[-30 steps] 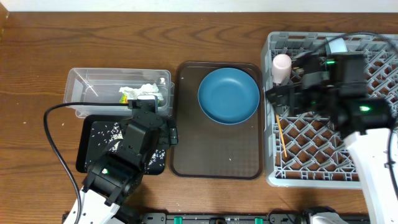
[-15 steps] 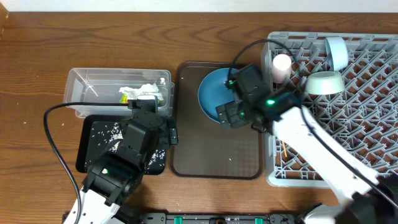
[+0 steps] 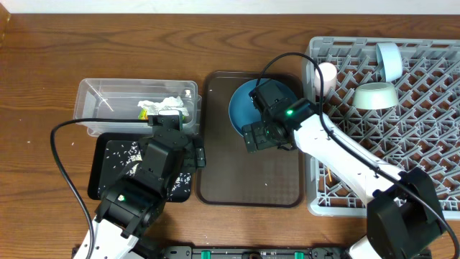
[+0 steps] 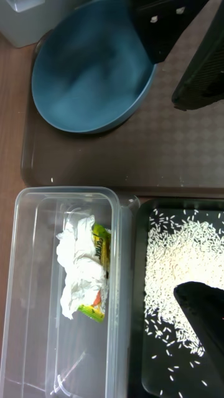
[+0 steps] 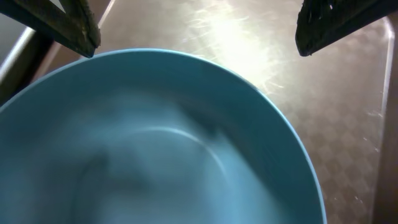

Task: Sort waste into correct bins and load items into the dishwasher rack
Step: 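Move the right gripper back to the teal plate rim, then grip the teal plate rim with the right gripper and tilt it up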

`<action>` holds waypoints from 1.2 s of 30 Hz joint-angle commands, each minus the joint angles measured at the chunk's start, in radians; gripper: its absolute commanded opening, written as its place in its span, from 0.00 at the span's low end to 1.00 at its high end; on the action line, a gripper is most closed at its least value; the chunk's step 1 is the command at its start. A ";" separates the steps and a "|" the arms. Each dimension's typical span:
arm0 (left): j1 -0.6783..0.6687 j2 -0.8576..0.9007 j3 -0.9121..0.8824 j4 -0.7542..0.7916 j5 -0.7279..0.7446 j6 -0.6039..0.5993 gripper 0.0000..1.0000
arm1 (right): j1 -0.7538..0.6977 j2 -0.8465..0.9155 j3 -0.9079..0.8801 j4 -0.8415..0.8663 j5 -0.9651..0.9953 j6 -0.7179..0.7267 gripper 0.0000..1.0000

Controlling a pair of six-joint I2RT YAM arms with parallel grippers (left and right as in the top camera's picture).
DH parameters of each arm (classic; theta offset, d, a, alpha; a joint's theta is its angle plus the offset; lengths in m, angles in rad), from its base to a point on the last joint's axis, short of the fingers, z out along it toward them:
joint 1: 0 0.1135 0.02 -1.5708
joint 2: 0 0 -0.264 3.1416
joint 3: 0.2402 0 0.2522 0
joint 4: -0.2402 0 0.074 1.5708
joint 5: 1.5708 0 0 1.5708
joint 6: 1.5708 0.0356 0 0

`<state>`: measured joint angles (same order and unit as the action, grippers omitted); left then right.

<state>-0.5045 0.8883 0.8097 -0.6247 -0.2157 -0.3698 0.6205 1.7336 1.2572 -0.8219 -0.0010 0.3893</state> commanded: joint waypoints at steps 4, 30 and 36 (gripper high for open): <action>0.004 -0.001 0.019 0.000 -0.002 -0.009 0.91 | 0.015 0.013 0.003 0.009 -0.013 0.224 0.96; 0.004 -0.001 0.019 0.000 -0.002 -0.009 0.91 | 0.016 0.013 -0.003 -0.122 0.172 1.017 0.17; 0.004 -0.001 0.019 0.000 -0.002 -0.009 0.91 | 0.016 0.013 -0.032 -0.131 0.199 1.139 0.37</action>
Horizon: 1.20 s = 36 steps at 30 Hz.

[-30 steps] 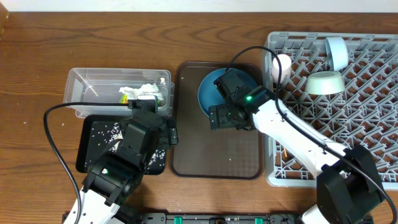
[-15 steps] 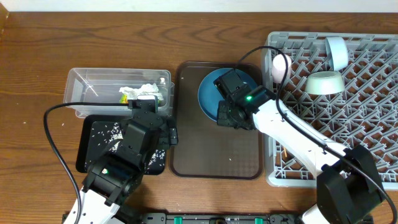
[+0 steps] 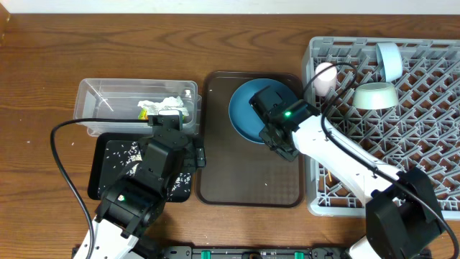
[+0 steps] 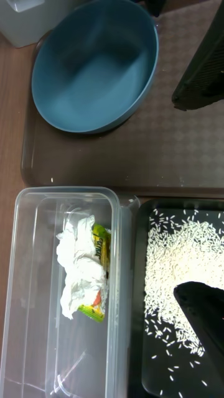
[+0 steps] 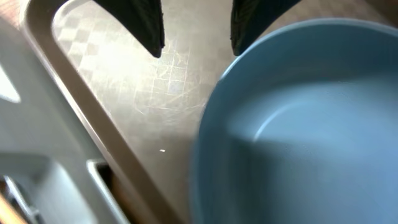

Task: Sort waste into correct bins and load items into the dishwasher rack
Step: 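Grip the teal plate rim with the right gripper and tilt it up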

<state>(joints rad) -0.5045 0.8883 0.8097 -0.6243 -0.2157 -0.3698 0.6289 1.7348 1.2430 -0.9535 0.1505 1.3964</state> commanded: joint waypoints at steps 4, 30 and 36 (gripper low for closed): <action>0.004 -0.001 0.019 0.000 -0.002 -0.009 0.91 | 0.007 0.012 -0.033 0.042 0.092 0.153 0.37; 0.004 -0.001 0.019 0.000 -0.002 -0.009 0.91 | 0.007 0.018 -0.222 0.333 0.112 0.248 0.23; 0.004 -0.001 0.019 0.000 -0.002 -0.010 0.91 | 0.007 0.018 -0.222 0.306 0.095 0.245 0.04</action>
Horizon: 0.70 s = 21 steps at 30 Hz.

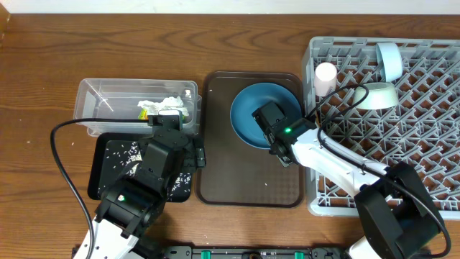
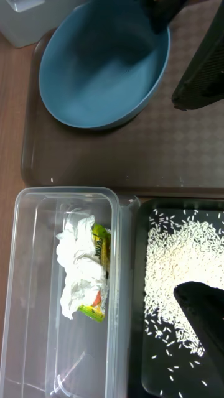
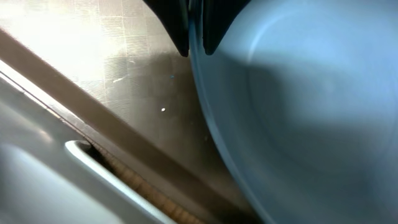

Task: Sort waste into correct bins and load items into the dishwasher rack
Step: 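Grip the teal plate rim with the right gripper and tilt it up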

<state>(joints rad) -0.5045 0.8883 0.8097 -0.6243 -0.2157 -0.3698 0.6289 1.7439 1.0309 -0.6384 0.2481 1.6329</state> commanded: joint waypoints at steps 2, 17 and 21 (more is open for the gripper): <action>0.004 -0.001 0.019 0.000 -0.002 -0.010 0.91 | 0.007 0.008 -0.010 -0.025 -0.005 0.008 0.01; 0.004 -0.001 0.019 0.000 -0.002 -0.009 0.91 | 0.007 -0.179 0.080 -0.034 0.053 -0.510 0.01; 0.004 -0.001 0.019 0.000 -0.002 -0.010 0.91 | 0.003 -0.281 0.083 -0.035 0.080 -0.660 0.01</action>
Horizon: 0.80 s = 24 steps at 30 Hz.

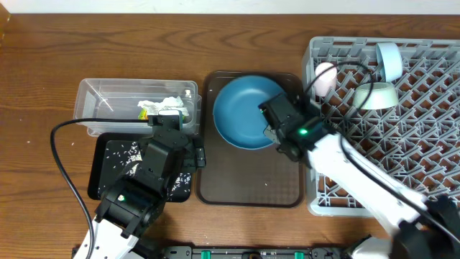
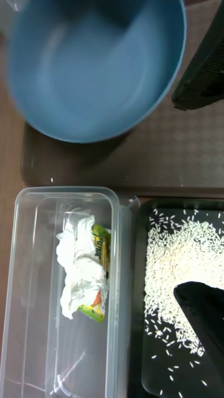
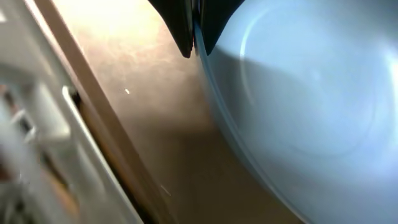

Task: Sort waste into correct bins and load items into the dishwasher rack
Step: 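Grip the teal plate rim with the right gripper and tilt it up, then lift the teal plate off the brown tray and carry it right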

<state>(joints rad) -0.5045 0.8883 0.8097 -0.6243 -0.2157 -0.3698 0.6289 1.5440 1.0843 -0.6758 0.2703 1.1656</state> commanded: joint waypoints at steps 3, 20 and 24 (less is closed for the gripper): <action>0.004 -0.001 0.019 0.000 -0.002 -0.009 0.91 | -0.008 -0.155 0.029 -0.006 0.096 -0.318 0.01; 0.004 -0.001 0.019 0.000 -0.002 -0.009 0.91 | -0.230 -0.548 0.029 -0.167 0.553 -1.102 0.01; 0.004 -0.001 0.019 0.000 -0.002 -0.010 0.91 | -0.273 -0.590 0.029 -0.167 0.609 -1.252 0.01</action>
<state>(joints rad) -0.5045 0.8883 0.8097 -0.6247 -0.2157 -0.3698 0.3836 0.9787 1.0920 -0.8455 0.7662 0.0807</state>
